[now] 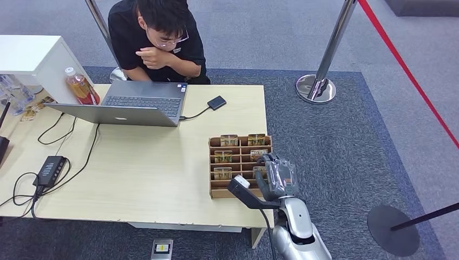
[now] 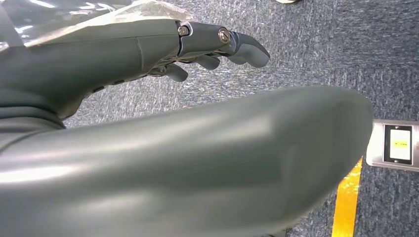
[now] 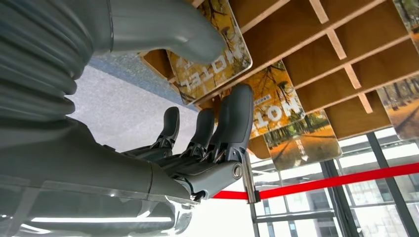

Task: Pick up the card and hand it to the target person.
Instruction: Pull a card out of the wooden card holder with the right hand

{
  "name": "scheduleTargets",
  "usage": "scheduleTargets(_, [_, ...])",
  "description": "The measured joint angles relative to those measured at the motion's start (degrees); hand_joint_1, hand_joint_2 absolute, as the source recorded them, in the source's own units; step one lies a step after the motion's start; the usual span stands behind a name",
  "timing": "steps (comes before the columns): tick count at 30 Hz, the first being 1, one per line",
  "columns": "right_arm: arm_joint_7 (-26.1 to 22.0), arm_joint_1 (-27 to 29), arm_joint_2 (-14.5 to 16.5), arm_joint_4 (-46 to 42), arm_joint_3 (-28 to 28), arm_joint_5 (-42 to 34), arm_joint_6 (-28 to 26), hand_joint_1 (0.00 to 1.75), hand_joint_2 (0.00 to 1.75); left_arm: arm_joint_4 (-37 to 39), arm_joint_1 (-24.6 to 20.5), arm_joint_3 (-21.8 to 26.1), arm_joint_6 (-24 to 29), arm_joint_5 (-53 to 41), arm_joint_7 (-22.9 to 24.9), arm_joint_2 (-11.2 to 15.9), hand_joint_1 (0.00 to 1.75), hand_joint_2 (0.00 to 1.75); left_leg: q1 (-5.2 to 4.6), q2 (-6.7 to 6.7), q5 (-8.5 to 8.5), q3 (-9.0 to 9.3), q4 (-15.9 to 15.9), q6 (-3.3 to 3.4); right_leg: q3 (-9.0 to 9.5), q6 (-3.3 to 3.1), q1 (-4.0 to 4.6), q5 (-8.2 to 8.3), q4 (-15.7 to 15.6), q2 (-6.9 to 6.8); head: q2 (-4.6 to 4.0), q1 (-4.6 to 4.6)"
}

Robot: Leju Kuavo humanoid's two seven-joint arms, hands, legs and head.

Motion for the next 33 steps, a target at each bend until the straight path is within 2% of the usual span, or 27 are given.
scheduleTargets(33, [0.1, 0.1, 0.3, 0.6, -1.4, 1.1, -0.2, 0.86, 1.75, 0.0, 0.0, 0.1, 0.1, -0.2, -0.2, 0.0, 0.00, 0.00, 0.00, 0.01, 0.00, 0.02, 0.0, 0.00, 0.01, -0.01, 0.00, 0.01, 0.0, 0.00, 0.00, 0.00])
